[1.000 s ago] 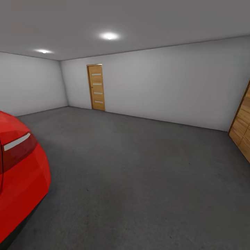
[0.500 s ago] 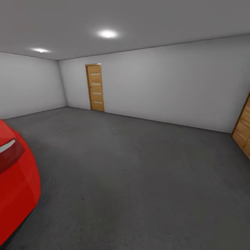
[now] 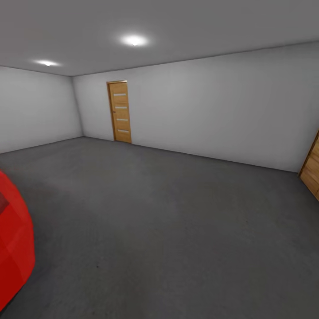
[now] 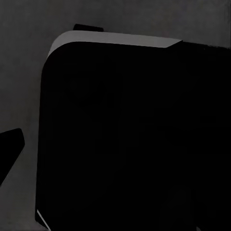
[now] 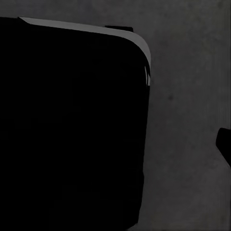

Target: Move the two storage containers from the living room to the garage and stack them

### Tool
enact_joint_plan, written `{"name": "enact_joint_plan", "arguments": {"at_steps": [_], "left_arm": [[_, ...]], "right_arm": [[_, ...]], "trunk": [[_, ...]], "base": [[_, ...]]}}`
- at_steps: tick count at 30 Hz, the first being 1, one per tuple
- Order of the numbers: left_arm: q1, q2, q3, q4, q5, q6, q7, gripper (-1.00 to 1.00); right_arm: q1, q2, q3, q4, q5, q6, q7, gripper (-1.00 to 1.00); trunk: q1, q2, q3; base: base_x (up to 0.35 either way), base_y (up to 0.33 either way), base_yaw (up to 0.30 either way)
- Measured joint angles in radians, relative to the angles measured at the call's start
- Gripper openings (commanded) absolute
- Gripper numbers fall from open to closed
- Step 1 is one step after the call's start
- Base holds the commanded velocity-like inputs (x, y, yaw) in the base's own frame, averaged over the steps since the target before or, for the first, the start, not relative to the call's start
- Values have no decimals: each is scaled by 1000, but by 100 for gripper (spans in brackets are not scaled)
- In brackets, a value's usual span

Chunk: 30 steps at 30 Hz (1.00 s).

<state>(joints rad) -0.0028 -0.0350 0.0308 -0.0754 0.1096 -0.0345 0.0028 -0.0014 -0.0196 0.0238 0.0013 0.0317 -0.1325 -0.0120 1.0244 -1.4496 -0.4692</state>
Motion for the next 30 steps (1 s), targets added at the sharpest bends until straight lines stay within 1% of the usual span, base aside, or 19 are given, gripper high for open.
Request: {"name": "enact_joint_plan", "arguments": {"at_steps": [15, 27, 30], "left_arm": [[0, -1, -1, 1, 0, 2, 0, 100], [0, -2, -1, 1, 0, 1, 0, 100], [0, -2, -1, 1, 0, 1, 0, 100]], "right_arm": [[0, 3, 0, 0, -3, 3, 1, 100], [0, -2, 0, 0, -2, 2, 1, 100], [0, -2, 0, 0, -1, 2, 1, 100]], "trunk": [[0, 0, 0], [0, 0, 0], [0, 0, 0]], "base": [[322, -4, 0], [322, 0, 0], [322, 0, 116]]}}
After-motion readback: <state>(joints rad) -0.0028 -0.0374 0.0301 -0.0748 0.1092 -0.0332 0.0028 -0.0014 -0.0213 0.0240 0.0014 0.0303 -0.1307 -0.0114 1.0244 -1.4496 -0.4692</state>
